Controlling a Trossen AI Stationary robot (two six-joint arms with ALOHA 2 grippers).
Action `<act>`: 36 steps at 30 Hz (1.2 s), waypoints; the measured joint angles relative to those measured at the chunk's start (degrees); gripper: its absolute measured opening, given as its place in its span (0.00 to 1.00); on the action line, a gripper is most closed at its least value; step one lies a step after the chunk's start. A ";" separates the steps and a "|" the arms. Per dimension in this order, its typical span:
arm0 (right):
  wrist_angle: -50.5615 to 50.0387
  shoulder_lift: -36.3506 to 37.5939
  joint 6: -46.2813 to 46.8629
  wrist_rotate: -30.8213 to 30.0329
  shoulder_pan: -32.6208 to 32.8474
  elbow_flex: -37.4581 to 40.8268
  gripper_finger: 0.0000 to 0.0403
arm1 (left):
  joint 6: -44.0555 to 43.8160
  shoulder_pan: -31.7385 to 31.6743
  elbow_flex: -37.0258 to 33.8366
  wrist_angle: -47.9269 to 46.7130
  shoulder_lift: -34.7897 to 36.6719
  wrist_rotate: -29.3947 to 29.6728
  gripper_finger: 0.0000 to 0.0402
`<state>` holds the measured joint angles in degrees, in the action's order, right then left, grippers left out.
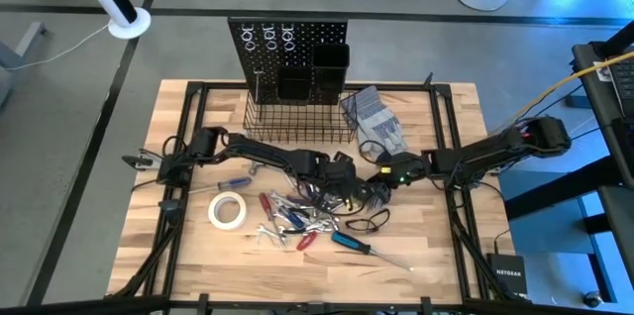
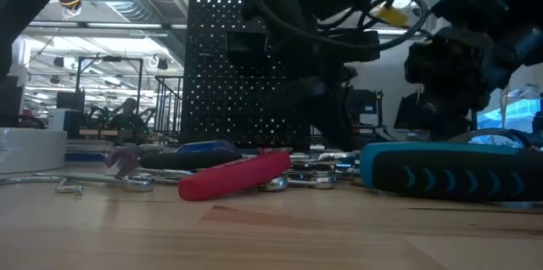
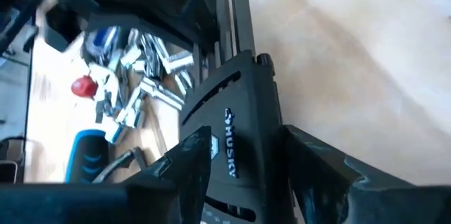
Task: Hang tools onto peg board
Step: Put the allen keys into the wire basket on the peg board
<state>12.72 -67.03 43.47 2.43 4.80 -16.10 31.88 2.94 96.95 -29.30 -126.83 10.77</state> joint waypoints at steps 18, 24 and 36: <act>-6.43 18.22 0.01 3.03 0.00 -0.17 0.44 | -2.63 5.07 0.02 -1.79 6.21 15.75 0.01; -5.48 19.40 -1.49 2.52 0.00 -0.20 0.54 | -4.16 6.27 0.02 -2.18 7.40 20.59 0.01; -6.10 19.24 0.22 -1.72 -1.54 0.00 0.67 | -3.20 7.73 0.13 -1.20 7.92 25.10 0.01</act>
<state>6.61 -47.79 43.69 0.71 3.25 -16.10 28.68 10.67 97.08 -30.50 -118.91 35.88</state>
